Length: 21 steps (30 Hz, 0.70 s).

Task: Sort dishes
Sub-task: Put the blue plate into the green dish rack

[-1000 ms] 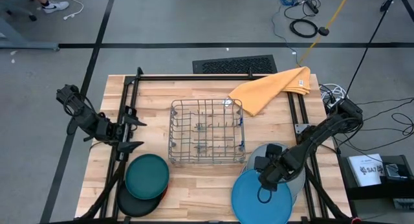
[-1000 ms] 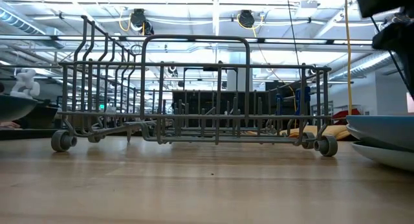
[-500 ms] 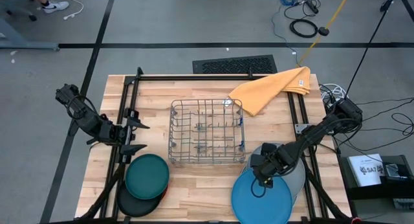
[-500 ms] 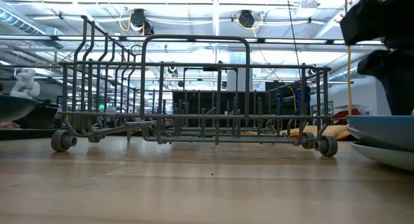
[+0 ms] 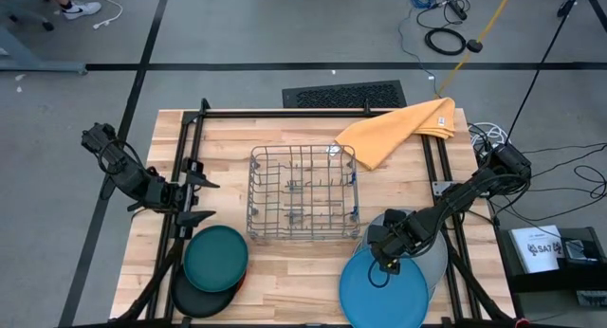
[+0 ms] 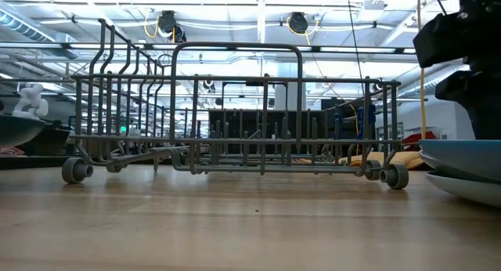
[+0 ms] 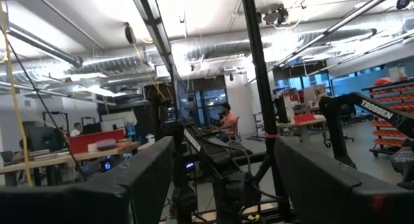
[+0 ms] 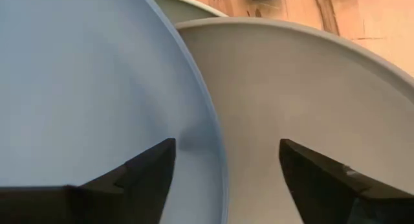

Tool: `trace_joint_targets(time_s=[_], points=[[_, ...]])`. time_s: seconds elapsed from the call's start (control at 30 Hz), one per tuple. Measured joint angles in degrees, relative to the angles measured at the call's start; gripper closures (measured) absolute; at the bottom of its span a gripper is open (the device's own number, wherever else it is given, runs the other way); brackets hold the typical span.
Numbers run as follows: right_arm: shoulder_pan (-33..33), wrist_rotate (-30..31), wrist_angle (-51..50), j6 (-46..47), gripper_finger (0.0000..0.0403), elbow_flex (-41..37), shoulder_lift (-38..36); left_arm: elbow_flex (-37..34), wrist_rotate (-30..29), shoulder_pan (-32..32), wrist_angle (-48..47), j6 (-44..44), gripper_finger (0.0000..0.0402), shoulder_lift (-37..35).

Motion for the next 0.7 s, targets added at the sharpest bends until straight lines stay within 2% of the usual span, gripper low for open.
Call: trace_joint_targets(time_s=[0.2,0.5,0.7], points=[[0.1,0.0,0.2,0.1,0.0226,0.0,1.2,0.0,0.0,0.0,0.0,0.0,0.0132,0.0],[0.1,0.1,0.0,0.0,0.0288,0.0,1.4,0.0,-0.1,0.0,0.0,0.0,0.0132,0.0],[0.1,0.2,-0.1,0.0,0.0351,0.0,1.3,0.0,-0.1,0.0,0.0,0.0,0.0132,0.0]])
